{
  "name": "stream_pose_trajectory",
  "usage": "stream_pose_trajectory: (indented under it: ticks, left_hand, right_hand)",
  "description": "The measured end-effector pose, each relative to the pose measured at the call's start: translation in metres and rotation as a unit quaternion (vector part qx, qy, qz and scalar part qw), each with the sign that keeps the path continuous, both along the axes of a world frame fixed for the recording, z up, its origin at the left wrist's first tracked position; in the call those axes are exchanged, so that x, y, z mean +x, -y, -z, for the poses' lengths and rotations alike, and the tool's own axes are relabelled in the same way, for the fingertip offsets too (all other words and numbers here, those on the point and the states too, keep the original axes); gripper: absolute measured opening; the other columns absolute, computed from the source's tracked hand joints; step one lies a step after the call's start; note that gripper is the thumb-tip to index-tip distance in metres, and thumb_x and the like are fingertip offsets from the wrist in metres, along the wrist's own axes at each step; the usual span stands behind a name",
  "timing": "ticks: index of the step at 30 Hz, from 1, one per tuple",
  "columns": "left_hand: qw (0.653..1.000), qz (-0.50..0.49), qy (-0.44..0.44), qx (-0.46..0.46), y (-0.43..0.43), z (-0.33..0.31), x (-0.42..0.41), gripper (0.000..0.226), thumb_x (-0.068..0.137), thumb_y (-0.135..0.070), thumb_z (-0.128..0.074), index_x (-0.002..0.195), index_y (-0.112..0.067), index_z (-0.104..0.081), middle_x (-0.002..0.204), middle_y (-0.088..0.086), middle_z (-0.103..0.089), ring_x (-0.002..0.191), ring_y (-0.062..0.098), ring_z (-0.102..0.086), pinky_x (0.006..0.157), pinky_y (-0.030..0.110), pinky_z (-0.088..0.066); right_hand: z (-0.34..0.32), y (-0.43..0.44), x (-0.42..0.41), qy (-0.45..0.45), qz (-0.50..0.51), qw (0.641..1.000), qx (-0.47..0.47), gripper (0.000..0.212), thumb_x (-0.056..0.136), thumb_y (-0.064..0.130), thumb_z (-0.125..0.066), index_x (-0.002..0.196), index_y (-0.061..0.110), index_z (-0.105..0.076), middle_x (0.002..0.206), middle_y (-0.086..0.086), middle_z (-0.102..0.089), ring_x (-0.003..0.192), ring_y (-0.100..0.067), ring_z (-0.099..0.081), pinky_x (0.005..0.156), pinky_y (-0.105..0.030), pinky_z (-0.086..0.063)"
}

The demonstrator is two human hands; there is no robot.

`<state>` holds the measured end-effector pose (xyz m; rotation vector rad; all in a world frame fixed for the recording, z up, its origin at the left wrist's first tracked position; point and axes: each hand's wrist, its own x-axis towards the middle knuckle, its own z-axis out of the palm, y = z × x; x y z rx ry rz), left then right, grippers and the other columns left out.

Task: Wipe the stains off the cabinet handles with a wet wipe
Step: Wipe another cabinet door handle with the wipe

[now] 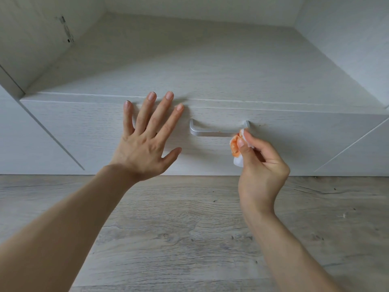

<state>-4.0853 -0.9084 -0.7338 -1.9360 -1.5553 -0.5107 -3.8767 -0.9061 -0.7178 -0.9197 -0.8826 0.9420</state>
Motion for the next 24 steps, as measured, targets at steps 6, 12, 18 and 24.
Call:
stream_pose_trajectory:
  ticks: [6, 12, 18, 24]
  left_hand:
    - [1.000, 0.000, -0.003, 0.008, 0.000, 0.001, 0.001, 0.086, 0.086, -0.053, -0.038, 0.152, -0.021, 0.006, 0.158, -0.001, 0.019, 0.143, 0.021, 0.024, 0.111, 0.047, 0.020]
    - [1.000, -0.002, -0.009, 0.013, -0.001, 0.001, 0.000, 0.087, 0.087, -0.054, -0.038, 0.151, -0.022, 0.011, 0.156, -0.002, 0.025, 0.142, 0.020, 0.026, 0.110, 0.047, 0.021]
    - [1.000, 0.001, -0.013, 0.010, 0.000, 0.000, -0.001, 0.086, 0.086, -0.053, -0.039, 0.152, -0.022, 0.006, 0.159, 0.002, 0.012, 0.143, 0.020, 0.023, 0.111, 0.047, 0.018]
    - [1.000, -0.004, -0.007, 0.012, -0.001, -0.001, 0.001, 0.079, 0.086, -0.052, -0.040, 0.150, -0.016, -0.011, 0.155, 0.008, -0.004, 0.145, 0.021, 0.018, 0.112, 0.047, 0.017]
  right_hand:
    - [-0.001, 0.002, -0.001, -0.026, 0.000, 1.000, 0.002, 0.014, 0.081, -0.008, -0.064, 0.094, -0.005, -0.069, 0.091, -0.026, -0.068, 0.075, -0.017, -0.068, 0.070, -0.022, -0.054]
    - [0.001, 0.007, -0.009, -0.023, -0.004, 1.000, 0.009, 0.015, 0.081, -0.004, -0.066, 0.091, 0.005, -0.072, 0.087, -0.018, -0.070, 0.079, -0.021, -0.069, 0.073, -0.028, -0.054]
    - [-0.003, 0.013, -0.023, -0.040, -0.040, 0.998, -0.007, 0.013, 0.082, -0.006, -0.065, 0.094, -0.005, -0.070, 0.085, -0.020, -0.070, 0.076, -0.015, -0.069, 0.069, -0.019, -0.054]
    - [-0.023, 0.012, -0.009, 0.016, -0.031, 0.999, 0.020, 0.018, 0.086, -0.005, -0.060, 0.091, 0.009, -0.070, 0.072, 0.003, -0.071, 0.066, -0.006, -0.065, 0.064, -0.014, -0.050]
